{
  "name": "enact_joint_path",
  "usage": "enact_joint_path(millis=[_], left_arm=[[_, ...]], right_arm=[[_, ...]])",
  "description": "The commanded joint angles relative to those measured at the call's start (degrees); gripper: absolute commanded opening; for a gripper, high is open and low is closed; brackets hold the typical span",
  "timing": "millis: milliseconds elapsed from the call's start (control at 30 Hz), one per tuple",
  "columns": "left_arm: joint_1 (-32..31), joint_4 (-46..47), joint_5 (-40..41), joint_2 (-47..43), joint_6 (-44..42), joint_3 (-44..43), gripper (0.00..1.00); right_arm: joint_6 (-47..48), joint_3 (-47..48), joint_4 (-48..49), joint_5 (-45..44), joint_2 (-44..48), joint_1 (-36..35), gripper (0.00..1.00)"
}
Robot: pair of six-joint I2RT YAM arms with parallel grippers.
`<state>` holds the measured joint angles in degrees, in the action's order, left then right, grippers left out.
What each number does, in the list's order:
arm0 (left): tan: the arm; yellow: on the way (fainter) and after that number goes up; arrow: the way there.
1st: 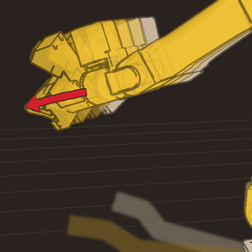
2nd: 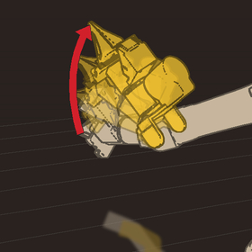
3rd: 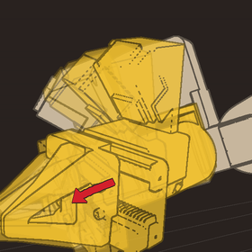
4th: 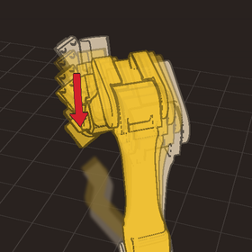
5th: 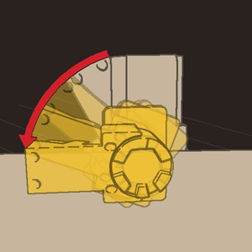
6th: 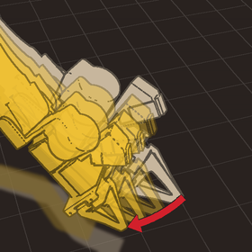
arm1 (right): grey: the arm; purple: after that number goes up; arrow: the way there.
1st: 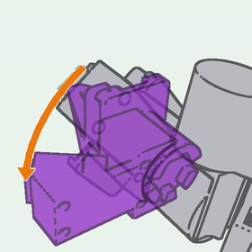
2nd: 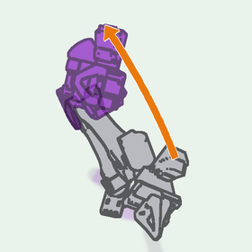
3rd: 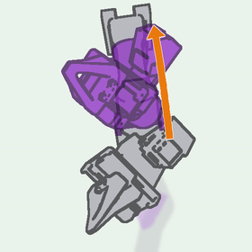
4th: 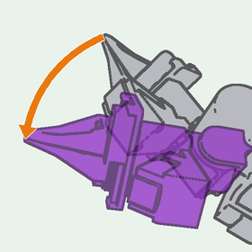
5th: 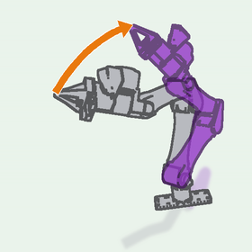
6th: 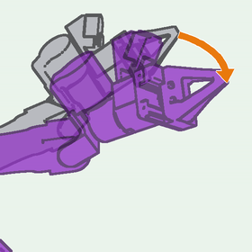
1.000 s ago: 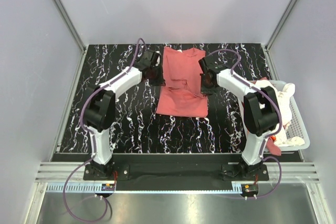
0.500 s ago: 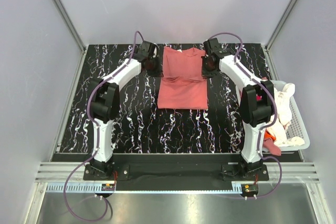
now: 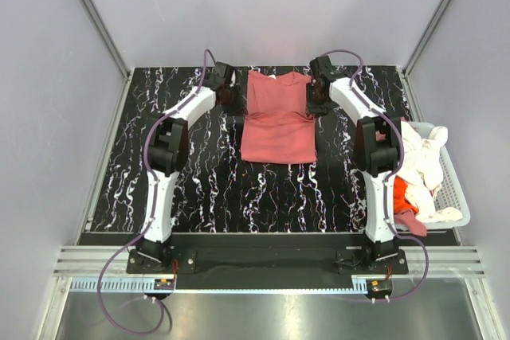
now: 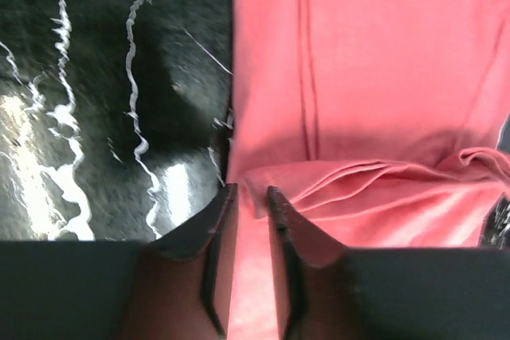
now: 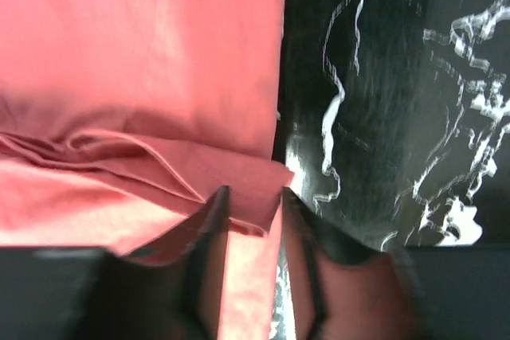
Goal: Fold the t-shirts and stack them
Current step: Fold the tshirt
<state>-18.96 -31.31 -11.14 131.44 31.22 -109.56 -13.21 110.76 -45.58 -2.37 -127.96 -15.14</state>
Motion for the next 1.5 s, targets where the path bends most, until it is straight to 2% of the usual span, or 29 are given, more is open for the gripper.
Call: enact_joint_path(millis=[0, 33, 133, 167, 233, 267, 367, 467, 533, 767, 900, 1033, 1067, 1167, 1233, 1467], left_arm=[[1.4, 0.0, -2.6, -0.9, -1.2, -5.6, 0.33], [1.6, -0.2, -2.1, -2.1, -1.8, -5.8, 0.46], [1.5, -0.9, -1.3, -7.5, -6.2, -3.8, 0.54], [1.3, -1.3, -1.1, -9.1, -6.5, -0.2, 0.56], [0.9, -1.6, -0.2, -14.5, -6.4, 5.4, 0.56], [0.7, -1.4, 0.1, -16.5, -5.6, 11.6, 0.56], [-1.1, 1.1, 0.3, -21.7, -5.6, 22.7, 0.56], [-2.7, 4.1, -0.5, -23.8, -5.5, 29.0, 0.57], [-3.5, 4.9, -0.5, -23.7, -5.3, 30.7, 0.57], [-5.1, 7.2, -1.8, -19.9, -6.0, 33.0, 0.57], [-5.4, 7.2, -1.7, -18.2, -5.7, 33.2, 0.48], [-5.7, 7.2, -2.3, -16.7, -5.8, 32.8, 0.28], [-5.6, 7.3, -3.3, -16.5, -5.6, 32.7, 0.18], [-6.0, 7.2, -4.2, -17.4, -4.9, 33.5, 0.0], [-6.6, 6.9, -3.4, -19.3, -4.5, 35.6, 0.0], [-9.9, 6.9, 1.4, -30.3, 0.2, 48.9, 0.0]], right_arm=[[1.3, 7.1, -1.7, -0.1, -1.1, 0.7, 0.41], [1.3, 7.9, -2.4, -0.2, -0.7, 0.7, 0.43], [-0.1, 6.2, -4.5, 1.7, 3.0, 0.6, 0.49], [-0.6, 4.7, -4.7, 2.3, 4.3, 0.7, 0.5], [-1.8, -2.1, -4.4, 5.4, 9.0, 0.7, 0.54], [-1.9, -4.7, -4.3, 6.1, 10.6, 0.6, 0.55], [-1.8, -14.7, -1.6, 7.5, 17.2, 0.7, 0.55], [-1.1, -22.0, 2.7, 12.1, 21.4, 0.7, 0.54], [-0.8, -25.0, 4.3, 15.5, 21.7, 0.7, 0.53], [0.5, -30.1, 8.5, 14.0, 17.9, 0.7, 0.49], [0.2, -31.7, 11.1, 17.7, 16.7, 0.7, 0.46], [0.6, -34.2, 11.7, 16.3, 17.0, 0.7, 0.42], [0.6, -34.5, 11.7, 16.7, 16.9, 0.6, 0.4], [0.0, -36.0, 12.2, 16.8, 17.8, 0.7, 0.14], [-0.8, -37.7, 12.1, 16.0, 18.9, 0.7, 0.01], [-5.8, -49.4, 14.1, 16.2, 28.2, 0.2, 0.0]])
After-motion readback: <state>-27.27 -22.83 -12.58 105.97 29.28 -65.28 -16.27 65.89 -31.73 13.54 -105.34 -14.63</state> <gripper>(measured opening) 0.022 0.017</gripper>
